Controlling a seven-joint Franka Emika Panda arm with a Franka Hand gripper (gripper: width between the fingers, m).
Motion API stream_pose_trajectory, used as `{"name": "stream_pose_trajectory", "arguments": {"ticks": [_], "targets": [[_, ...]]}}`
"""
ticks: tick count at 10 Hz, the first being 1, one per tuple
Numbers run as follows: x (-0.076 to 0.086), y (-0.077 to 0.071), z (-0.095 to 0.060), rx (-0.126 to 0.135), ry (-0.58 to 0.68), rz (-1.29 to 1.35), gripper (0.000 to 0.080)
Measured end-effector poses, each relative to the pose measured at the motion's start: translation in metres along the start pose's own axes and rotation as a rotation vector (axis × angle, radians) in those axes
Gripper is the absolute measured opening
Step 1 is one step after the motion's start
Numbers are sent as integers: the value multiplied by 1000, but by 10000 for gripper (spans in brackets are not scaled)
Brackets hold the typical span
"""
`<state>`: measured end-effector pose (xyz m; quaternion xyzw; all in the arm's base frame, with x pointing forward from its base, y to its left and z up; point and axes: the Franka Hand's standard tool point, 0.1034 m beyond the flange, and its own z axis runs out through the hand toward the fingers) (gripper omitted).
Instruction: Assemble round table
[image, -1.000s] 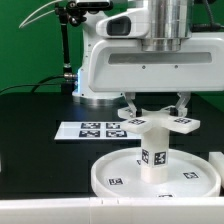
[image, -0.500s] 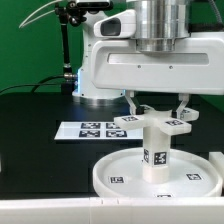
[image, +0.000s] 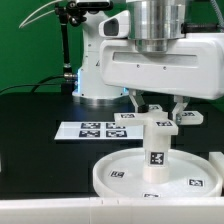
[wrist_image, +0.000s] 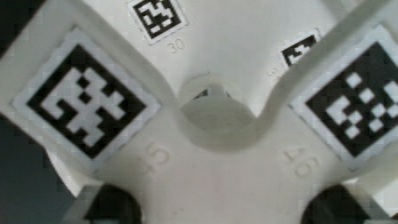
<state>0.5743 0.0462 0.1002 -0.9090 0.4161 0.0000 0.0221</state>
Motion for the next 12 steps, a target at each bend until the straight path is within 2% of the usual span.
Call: {"name": "stream_pose_trajectory", "arguments": {"ticks": [2, 3, 6, 7, 10, 12], "targets": [[0, 0, 0, 5, -5, 119, 443], [0, 0, 0, 20, -18, 252, 443], [0, 0, 0, 23, -21, 278, 454], [0, -1, -5, 23, -26, 262, 600], [-2, -8, -32, 14, -60, 212, 647], [-3, -8, -32, 14, -61, 212, 649]]}}
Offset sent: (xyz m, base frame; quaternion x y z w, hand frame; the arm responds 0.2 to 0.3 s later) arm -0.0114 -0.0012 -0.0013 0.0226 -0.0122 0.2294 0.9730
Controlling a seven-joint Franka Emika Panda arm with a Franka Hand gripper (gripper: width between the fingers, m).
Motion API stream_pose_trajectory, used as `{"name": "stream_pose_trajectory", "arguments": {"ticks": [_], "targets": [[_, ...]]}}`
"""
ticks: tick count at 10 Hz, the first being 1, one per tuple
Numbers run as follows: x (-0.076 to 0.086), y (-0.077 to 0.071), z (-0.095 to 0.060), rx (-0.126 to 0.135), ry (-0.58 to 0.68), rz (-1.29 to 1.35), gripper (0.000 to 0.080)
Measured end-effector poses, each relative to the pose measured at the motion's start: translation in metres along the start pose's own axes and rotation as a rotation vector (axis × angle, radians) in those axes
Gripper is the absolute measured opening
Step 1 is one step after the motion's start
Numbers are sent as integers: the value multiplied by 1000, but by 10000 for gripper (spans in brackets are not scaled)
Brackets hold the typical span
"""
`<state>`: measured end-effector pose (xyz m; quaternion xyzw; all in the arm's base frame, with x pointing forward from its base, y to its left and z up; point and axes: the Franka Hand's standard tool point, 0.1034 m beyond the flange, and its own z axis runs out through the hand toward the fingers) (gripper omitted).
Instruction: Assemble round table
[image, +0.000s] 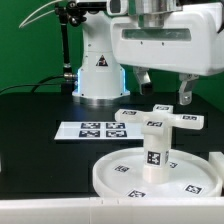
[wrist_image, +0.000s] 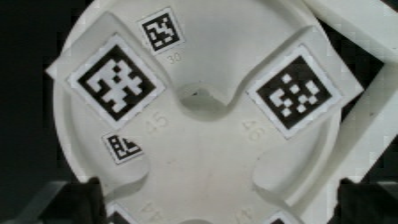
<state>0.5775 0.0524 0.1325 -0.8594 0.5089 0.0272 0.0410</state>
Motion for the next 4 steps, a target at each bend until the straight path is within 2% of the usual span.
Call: {"name": "stream_pose_trajectory", "arguments": {"ticks": [4], "targets": [[0, 1, 2, -3, -1, 0, 649]]}}
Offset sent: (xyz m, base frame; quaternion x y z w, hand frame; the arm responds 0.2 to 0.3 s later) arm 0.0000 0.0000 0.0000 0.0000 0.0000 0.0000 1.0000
